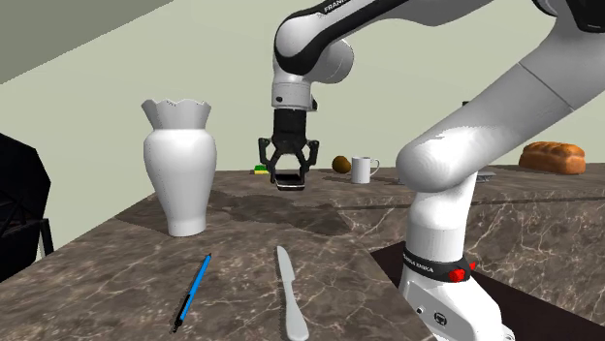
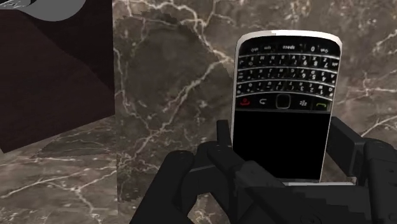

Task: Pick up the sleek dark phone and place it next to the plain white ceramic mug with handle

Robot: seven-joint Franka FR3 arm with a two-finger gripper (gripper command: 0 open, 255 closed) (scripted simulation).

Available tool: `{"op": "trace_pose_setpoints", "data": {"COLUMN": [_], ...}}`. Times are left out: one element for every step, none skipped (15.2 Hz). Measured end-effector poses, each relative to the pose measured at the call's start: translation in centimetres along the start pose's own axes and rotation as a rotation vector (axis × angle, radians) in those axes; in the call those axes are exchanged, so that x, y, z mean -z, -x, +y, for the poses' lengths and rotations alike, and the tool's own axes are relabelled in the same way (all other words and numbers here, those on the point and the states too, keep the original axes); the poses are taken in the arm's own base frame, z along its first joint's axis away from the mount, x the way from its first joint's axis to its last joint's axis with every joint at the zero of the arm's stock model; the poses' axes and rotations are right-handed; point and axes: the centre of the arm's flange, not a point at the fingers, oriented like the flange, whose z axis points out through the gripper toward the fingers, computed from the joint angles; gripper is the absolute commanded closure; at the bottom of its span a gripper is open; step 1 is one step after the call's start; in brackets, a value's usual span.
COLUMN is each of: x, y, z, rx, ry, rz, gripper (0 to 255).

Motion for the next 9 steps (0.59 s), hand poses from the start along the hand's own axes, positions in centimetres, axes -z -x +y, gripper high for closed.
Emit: {"op": "trace_pose_setpoints", "data": {"x": [0.6,1.0,1.5,2.0,2.6,3.1,3.6,4.1,4.6], "y": [0.0,0.0,0.1,0.1,0.0,0.0,0.1,0.2,0.2], "z": [-0.1,-0.2,-0.2,-0.2,-0.3,-0.3,-0.3,-0.4,-0.5], "rx": [0.000,0.000,0.000,0.000,0.000,0.000,0.000,0.000,0.000], "ry": [0.000,0.000,0.000,0.000,0.000,0.000,0.000,0.000,0.000], "rz": [0.000,0.000,0.000,0.000,0.000,0.000,0.000,0.000,0.000], "gripper": [255,255,255,255,255,255,255,255,255]}}
